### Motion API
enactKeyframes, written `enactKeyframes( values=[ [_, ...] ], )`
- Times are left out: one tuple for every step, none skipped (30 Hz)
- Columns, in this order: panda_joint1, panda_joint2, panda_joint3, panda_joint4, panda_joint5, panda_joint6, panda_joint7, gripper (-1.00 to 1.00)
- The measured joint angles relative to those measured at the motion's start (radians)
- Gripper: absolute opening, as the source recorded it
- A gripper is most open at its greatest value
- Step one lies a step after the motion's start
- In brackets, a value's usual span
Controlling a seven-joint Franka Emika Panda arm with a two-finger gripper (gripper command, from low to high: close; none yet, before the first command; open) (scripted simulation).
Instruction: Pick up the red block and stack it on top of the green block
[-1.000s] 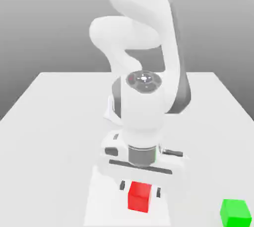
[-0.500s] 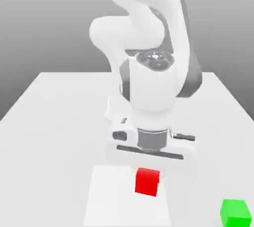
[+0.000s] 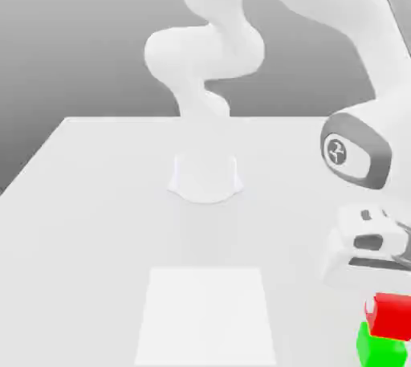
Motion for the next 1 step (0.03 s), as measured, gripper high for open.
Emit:
enactKeyframes(
  values=[
    [0.0,0.0,0.0,0.0,0.0,0.0,0.0,1.0]
  ],
)
